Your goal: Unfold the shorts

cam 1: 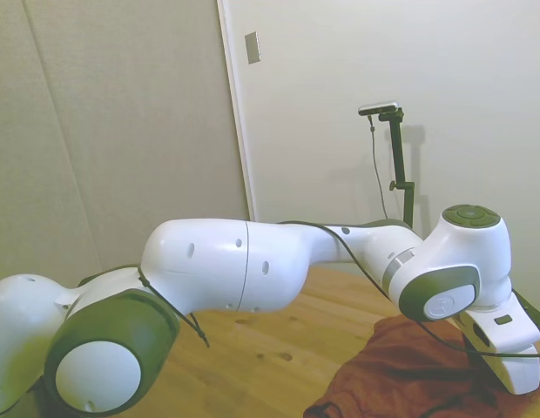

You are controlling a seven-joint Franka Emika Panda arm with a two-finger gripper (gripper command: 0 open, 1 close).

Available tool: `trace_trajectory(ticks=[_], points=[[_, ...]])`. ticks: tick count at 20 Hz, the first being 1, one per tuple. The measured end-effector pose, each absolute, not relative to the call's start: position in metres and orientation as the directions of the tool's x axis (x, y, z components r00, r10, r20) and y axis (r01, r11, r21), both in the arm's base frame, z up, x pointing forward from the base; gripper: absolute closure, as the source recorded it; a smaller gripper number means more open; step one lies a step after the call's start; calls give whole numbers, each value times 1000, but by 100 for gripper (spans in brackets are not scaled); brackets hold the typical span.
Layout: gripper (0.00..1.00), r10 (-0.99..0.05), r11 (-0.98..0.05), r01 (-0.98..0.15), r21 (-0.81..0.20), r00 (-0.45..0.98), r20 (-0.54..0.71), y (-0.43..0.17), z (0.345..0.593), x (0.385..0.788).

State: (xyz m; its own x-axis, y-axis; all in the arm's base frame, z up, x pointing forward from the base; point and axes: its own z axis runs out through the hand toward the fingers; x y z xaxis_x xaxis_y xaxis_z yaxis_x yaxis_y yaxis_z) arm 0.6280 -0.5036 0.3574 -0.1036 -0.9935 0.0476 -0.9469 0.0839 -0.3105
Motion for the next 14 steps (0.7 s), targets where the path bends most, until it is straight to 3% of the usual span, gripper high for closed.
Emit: trace_trajectory(ticks=[8,14], points=[[100,-996,-33,-945,-327,6,84,-501,368,630],[100,-984,-150,-912,-380,101,146,-457,427,644]])
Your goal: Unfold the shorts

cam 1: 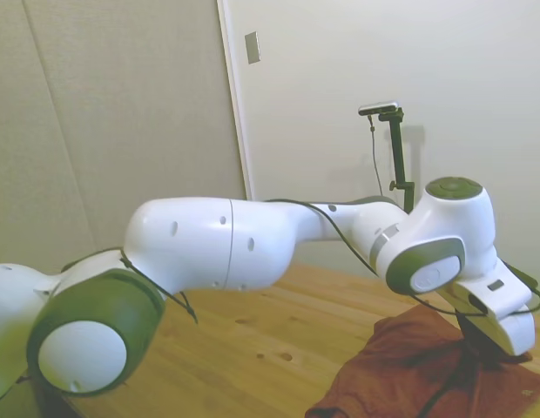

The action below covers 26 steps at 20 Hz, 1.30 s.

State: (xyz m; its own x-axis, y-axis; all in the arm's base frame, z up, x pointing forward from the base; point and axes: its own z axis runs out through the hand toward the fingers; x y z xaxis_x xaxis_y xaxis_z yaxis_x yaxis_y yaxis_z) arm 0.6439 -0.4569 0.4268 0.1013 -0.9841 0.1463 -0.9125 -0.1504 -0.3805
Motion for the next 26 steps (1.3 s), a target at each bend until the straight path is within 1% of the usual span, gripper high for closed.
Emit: trace_trajectory(ticks=[2,4,6,8,11,14,17,18,23,26], points=[[100,-971,-213,-900,-380,150,189,-417,452,655],[100,-953,-276,-886,-372,201,229,-363,475,668],[100,-933,-328,-874,-359,241,266,-307,492,678],[100,-910,-381,-861,-337,286,299,-251,502,683],[100,-877,-449,-841,-303,349,329,-173,503,689],[100,-845,-504,-820,-272,404,350,-110,491,696],[100,-819,-544,-804,-239,447,360,-68,476,701],[0,-811,-555,-800,-227,460,362,-57,470,702],[0,-772,-607,-774,-180,520,365,-5,440,710],[0,-754,-630,-758,-170,545,367,21,436,709]])
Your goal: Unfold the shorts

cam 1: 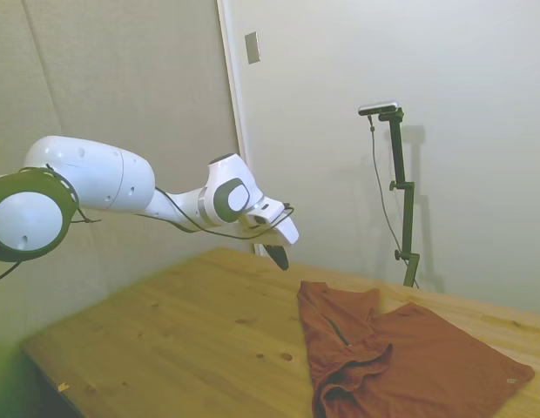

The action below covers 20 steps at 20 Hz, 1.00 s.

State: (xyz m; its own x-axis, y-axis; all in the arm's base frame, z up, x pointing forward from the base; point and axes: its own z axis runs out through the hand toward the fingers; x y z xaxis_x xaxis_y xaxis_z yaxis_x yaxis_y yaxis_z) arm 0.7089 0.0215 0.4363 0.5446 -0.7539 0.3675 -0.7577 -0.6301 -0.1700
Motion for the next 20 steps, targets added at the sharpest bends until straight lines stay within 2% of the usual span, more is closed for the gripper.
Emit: trace_trajectory(ticks=[5,9,12,15,20], points=[[0,-763,-607,-783,-136,525,377,-8,459,677],[0,-788,-553,-829,-88,485,380,-79,493,626],[0,-779,-553,-831,-59,491,390,-137,514,601],[0,-742,-596,-802,-21,541,396,-186,511,594],[0,-650,-718,-696,-4,668,364,-246,473,598]])
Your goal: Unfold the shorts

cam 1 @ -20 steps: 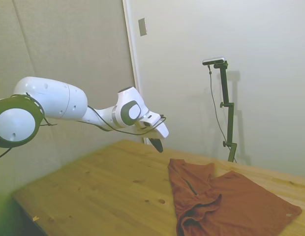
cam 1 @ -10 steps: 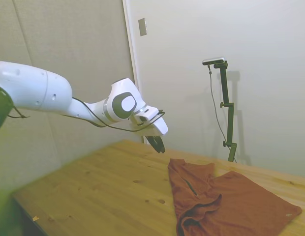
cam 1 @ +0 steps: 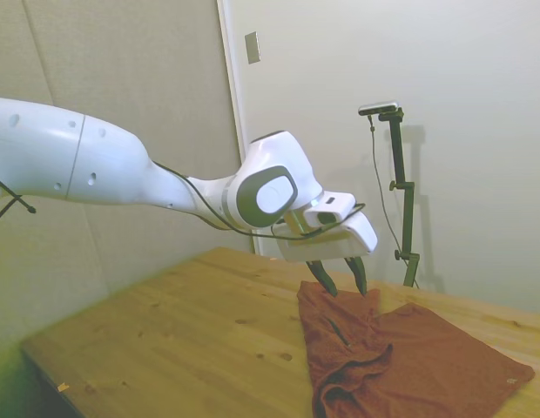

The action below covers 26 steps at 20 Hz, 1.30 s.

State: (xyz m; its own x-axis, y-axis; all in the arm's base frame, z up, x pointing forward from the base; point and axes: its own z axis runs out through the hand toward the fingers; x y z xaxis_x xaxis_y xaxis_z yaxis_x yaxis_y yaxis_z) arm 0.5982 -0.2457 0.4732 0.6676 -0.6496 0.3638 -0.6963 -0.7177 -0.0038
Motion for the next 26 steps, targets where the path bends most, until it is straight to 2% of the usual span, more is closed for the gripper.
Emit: trace_trajectory(ticks=[3,7,12,18,19,26], points=[[0,-634,-753,-657,-28,714,298,-272,453,600],[0,-680,-726,-687,-31,711,176,-316,433,597],[0,-704,-706,-707,-42,694,154,-354,409,601],[0,-709,-704,-707,-69,692,136,-361,386,615],[100,-708,-705,-705,-73,694,135,-360,384,617],[100,-689,-725,-683,-90,713,129,-346,373,636]])
